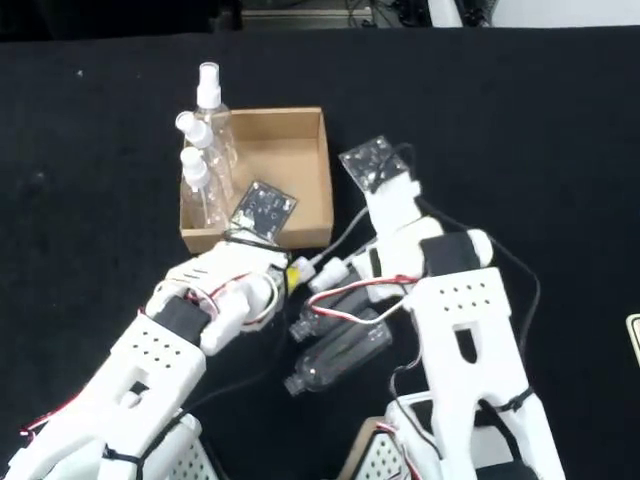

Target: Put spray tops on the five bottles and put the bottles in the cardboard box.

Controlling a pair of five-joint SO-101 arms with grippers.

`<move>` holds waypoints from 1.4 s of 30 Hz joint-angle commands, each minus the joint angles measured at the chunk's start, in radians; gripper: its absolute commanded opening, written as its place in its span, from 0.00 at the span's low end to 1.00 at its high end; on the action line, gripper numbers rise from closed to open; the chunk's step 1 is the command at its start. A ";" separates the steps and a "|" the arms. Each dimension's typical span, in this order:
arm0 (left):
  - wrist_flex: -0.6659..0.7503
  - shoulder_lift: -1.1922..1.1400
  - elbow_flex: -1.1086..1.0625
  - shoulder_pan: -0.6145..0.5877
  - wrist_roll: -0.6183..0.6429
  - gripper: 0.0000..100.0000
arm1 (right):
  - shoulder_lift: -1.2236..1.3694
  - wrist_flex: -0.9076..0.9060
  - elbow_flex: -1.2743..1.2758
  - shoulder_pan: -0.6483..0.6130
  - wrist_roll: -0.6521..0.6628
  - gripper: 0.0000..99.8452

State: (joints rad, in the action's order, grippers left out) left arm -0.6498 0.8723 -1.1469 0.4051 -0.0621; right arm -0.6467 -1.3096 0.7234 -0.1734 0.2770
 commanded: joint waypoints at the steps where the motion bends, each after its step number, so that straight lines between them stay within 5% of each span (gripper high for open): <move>1: 0.011 0.112 -0.012 -0.002 0.012 0.15 | -0.024 -0.018 -0.061 -0.009 -0.003 0.20; 8: 0.012 0.440 -0.127 -0.104 0.020 0.15 | -0.022 -0.011 -0.064 -0.023 -0.003 0.20; 19: 0.021 0.968 -0.325 -0.412 0.218 0.15 | -0.021 0.035 -0.056 -0.250 0.009 0.20; 24: 0.143 0.921 -0.374 -0.518 0.250 0.15 | -0.021 0.038 -0.061 -0.315 0.009 0.20; 31: 0.545 0.911 -0.559 -0.696 0.350 0.15 | -0.021 0.046 -0.050 -0.451 0.009 0.20; 42: 0.548 0.910 -0.555 -0.771 0.450 0.15 | -0.019 0.150 0.064 -0.589 0.023 0.20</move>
State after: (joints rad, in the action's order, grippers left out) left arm -0.1235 1.7806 -1.6778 -0.3544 0.3767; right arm -0.6467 -1.2329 0.7296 -0.7380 0.2877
